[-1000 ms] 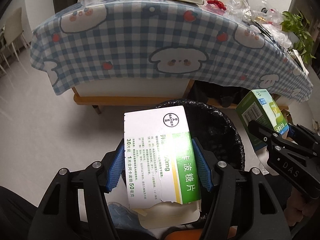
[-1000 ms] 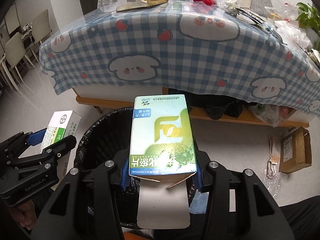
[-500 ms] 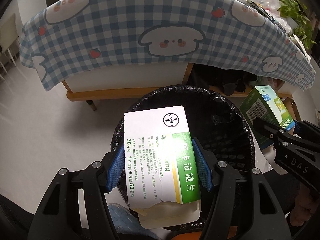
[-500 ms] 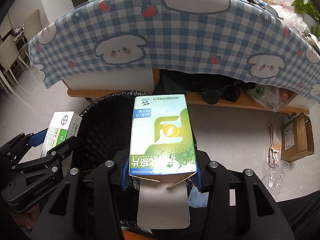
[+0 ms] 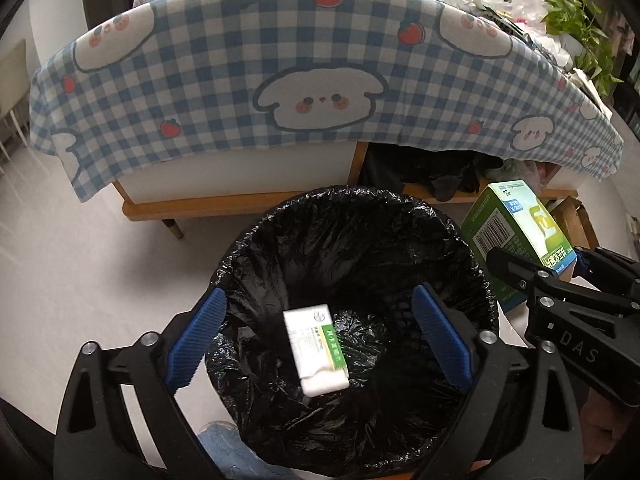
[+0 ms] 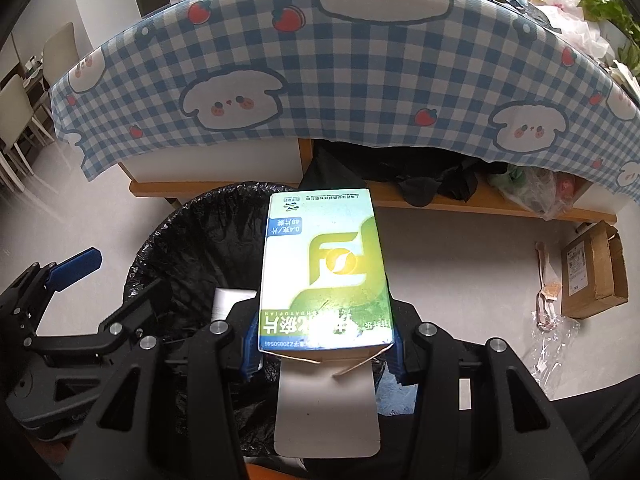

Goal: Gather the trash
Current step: 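Open the left tool over the bin while the right tool releases its box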

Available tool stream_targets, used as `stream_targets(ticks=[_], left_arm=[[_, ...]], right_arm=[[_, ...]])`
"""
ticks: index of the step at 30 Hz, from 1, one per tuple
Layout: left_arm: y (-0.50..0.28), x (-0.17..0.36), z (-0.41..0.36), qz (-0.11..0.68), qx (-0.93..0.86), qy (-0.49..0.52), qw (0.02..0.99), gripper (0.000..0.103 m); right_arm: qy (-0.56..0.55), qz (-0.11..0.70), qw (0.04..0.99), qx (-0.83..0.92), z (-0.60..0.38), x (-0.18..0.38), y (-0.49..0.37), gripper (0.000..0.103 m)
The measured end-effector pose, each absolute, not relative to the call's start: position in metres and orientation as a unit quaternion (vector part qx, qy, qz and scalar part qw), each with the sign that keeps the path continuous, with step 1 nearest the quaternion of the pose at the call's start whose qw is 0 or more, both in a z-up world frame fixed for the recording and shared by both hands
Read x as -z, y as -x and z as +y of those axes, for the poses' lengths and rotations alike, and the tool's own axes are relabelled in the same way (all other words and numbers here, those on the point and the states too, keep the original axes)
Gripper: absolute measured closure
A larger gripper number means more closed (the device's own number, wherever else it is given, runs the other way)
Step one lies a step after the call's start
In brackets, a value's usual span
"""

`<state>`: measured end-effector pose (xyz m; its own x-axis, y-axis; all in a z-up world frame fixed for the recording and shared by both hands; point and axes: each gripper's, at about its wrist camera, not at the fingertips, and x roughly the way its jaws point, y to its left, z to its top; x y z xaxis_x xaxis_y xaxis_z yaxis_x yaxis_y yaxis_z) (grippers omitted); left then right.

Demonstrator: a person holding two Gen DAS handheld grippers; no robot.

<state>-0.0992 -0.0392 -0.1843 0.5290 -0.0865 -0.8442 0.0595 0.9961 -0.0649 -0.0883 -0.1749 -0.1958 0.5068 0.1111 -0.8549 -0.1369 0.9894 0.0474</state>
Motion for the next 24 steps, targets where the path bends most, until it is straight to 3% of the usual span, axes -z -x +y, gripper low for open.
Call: stream_targets(ticks=[18, 24], left_arm=[[0.116, 0.188, 0.019, 0.501, -0.023, 0.042, 0.864, 0.006], [0.116, 0.186, 0.026, 0.503, -0.034, 0.048, 0.862, 0.006]], right_arm=[[0.025, 0.497, 0.861, -0.104, -0.123, 0.203, 0.088, 0.057], [0.037, 0.491, 0.864, -0.109, -0.111, 0.200, 0.089, 0.049]])
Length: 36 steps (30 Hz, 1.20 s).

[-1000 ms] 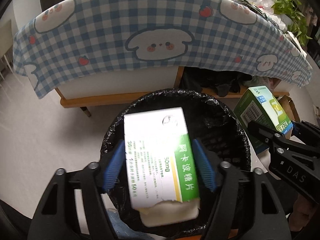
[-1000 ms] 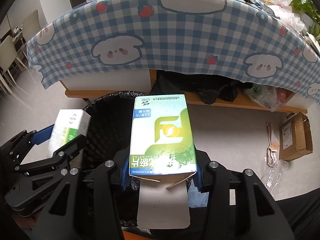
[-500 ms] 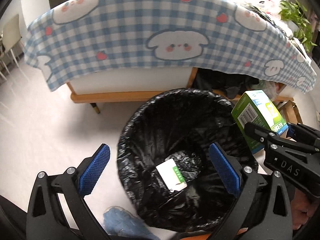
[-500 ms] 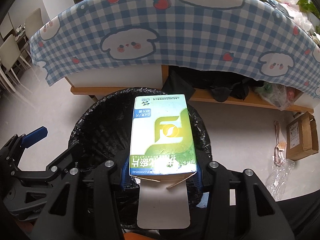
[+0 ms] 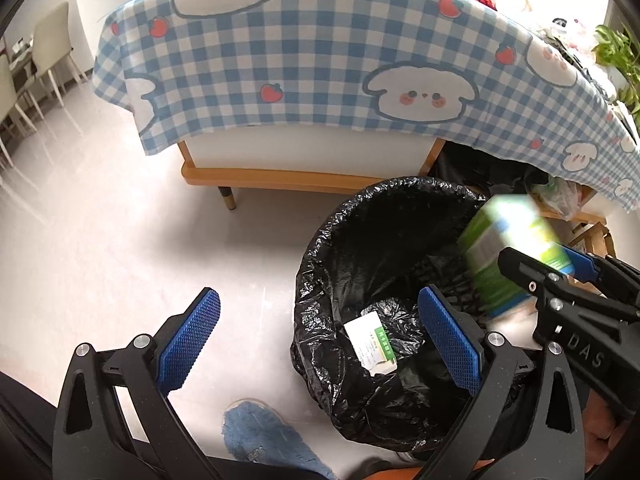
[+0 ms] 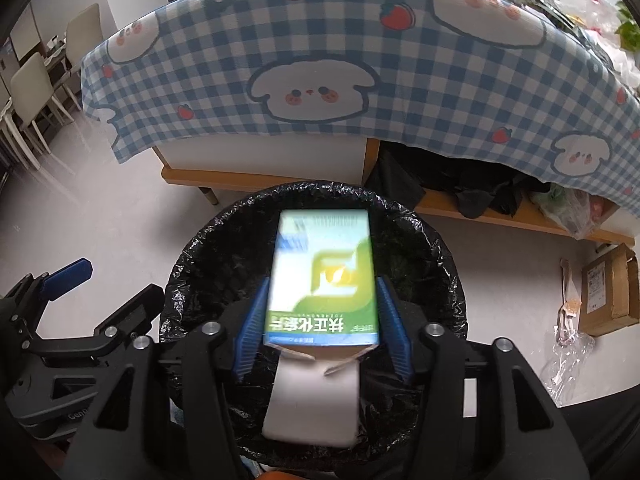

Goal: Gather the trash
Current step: 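Open the left tool over the bin while the right tool releases its box, then move both tools back toward the table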

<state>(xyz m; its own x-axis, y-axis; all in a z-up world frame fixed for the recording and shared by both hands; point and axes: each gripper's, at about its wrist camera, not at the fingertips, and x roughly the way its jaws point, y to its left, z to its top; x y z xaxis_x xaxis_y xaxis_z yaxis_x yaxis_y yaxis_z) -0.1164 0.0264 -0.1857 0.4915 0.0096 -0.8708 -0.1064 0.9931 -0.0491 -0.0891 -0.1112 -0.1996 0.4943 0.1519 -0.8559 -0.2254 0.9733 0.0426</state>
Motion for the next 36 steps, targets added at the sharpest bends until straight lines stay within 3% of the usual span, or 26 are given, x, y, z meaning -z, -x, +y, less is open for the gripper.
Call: stream_targets(ticks=[3, 11, 15, 36], left_arm=[[0.113, 0.181, 0.024, 0.502, -0.033, 0.045, 0.863, 0.006], [0.103, 0.163, 0.013, 0.494, -0.022, 0.040, 0.868, 0.006], [0.097, 0.155, 0.007, 0.495, -0.015, 0.039, 0.868, 0.006], [0.058, 0.091, -0.024, 0.466, 0.008, 0.037, 0.884, 0.006]], right_arm=[[0.032, 0.496, 0.862, -0.099, -0.115, 0.199, 0.086, 0.044], [0.032, 0.483, 0.871, -0.080, -0.139, 0.185, 0.080, 0.015], [0.040, 0.478, 0.875, -0.071, -0.149, 0.175, 0.076, 0.008], [0.036, 0.416, 0.908, -0.022, -0.226, 0.100, 0.054, 0.007]])
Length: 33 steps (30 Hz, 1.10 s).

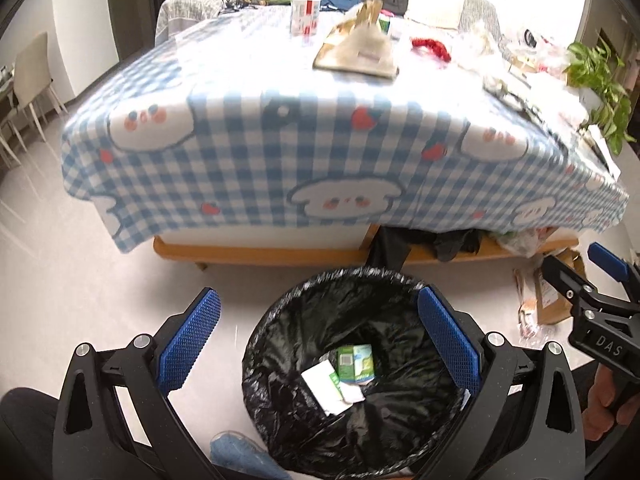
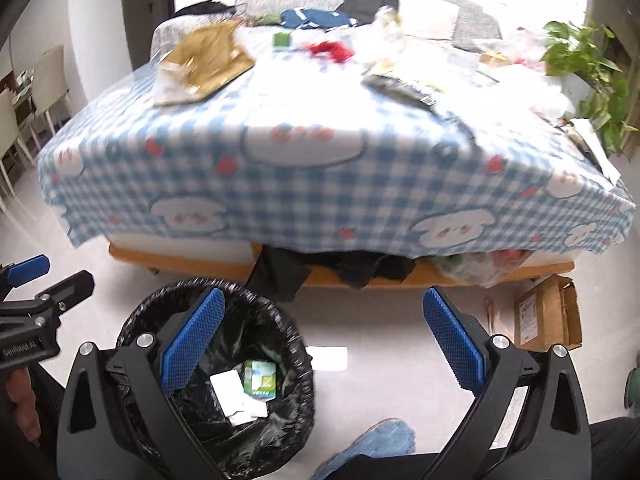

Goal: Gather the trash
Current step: 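Move both tools back toward the table, then grasp the gold foil bag with the left tool while the right tool grasps the clear plastic tube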

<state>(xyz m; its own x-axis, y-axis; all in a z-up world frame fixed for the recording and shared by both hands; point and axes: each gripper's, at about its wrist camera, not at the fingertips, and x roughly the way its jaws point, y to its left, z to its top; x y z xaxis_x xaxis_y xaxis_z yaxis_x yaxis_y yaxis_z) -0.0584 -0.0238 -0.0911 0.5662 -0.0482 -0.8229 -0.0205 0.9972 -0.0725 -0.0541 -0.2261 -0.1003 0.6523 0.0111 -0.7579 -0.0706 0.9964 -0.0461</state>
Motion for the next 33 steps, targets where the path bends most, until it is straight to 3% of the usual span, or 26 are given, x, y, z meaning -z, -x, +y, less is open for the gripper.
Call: stream_targets(ticks=[18, 33], left_arm=[[-0.018, 0.024, -0.041, 0.437, 0.025, 0.017, 0.899, 0.006], [-0.107, -0.010, -0.055, 0.429, 0.018, -0.005, 0.903, 0.007]], right_arm=[[0.031, 0.361, 0.932, 0.021, -0.294, 0.015, -0.010, 0.007], [0.024, 0.365, 0.930, 0.037, -0.332, -0.028, -0.104, 0.007]])
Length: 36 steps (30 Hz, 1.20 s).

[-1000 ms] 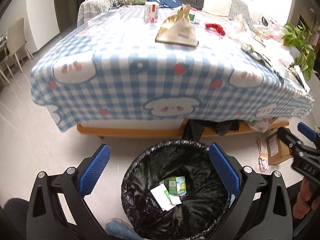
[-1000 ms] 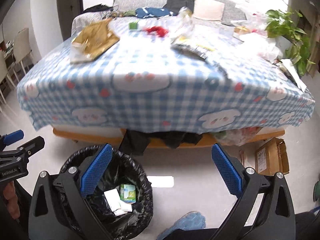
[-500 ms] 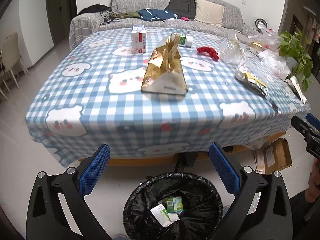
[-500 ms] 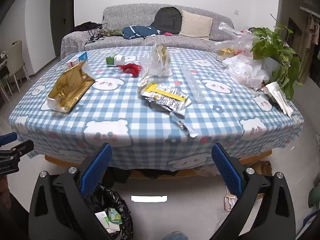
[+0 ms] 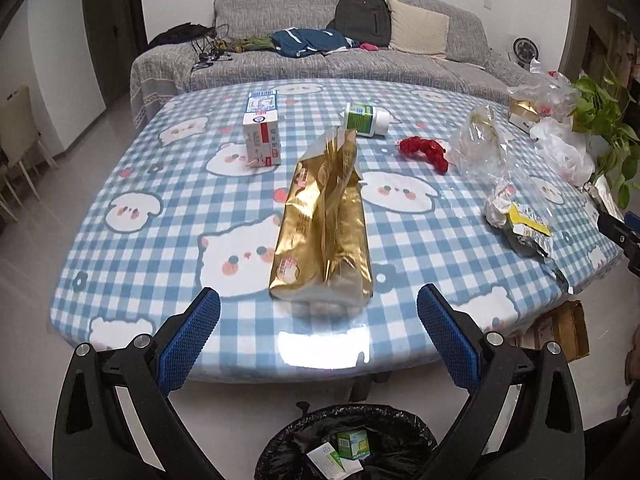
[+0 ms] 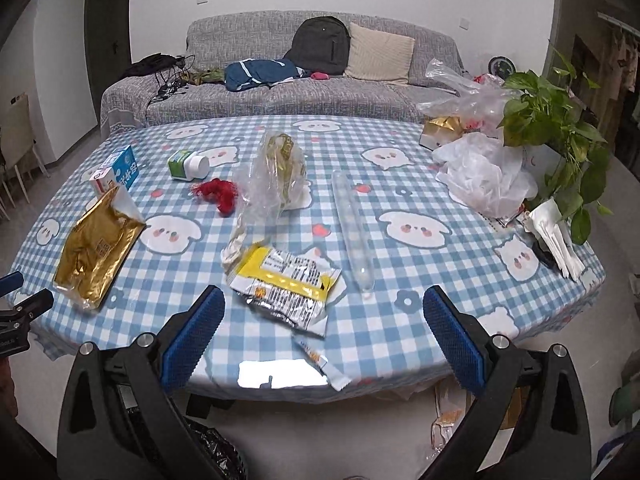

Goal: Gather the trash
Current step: 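Grasp the gold foil bag with the left tool while the right tool grasps the clear plastic tube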

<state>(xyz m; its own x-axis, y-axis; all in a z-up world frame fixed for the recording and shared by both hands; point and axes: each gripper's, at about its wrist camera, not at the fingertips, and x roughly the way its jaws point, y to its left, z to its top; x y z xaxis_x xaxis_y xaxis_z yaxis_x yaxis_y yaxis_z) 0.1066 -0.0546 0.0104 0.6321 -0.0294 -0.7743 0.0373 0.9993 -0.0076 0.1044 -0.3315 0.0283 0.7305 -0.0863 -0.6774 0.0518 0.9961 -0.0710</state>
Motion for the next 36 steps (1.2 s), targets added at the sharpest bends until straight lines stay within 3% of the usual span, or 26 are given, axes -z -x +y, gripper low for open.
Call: stream_targets(ticks=[14, 20, 27, 36], left_arm=[[-0.185, 0.005, -0.053, 0.453, -0.004, 0.007, 0.892, 0.010], [-0.207, 0.022, -0.061, 0.472, 0.001, 0.008, 0.882, 0.017], [-0.221, 0.034, -0.062, 0.489, -0.006, 0.019, 0.872, 0.031], [-0.224, 0.044, -0.061, 0.510, 0.002, 0.031, 0.859, 0.064]], right_arm=[[0.028, 0.419, 0.907, 0.038, -0.366, 0.007, -0.217, 0.029], [0.010, 0.447, 0.894, 0.037, -0.382, 0.021, -0.240, 0.041], [0.004, 0.476, 0.879, 0.028, -0.381, 0.039, -0.261, 0.055], [-0.003, 0.499, 0.866, 0.024, -0.378, 0.058, -0.277, 0.072]])
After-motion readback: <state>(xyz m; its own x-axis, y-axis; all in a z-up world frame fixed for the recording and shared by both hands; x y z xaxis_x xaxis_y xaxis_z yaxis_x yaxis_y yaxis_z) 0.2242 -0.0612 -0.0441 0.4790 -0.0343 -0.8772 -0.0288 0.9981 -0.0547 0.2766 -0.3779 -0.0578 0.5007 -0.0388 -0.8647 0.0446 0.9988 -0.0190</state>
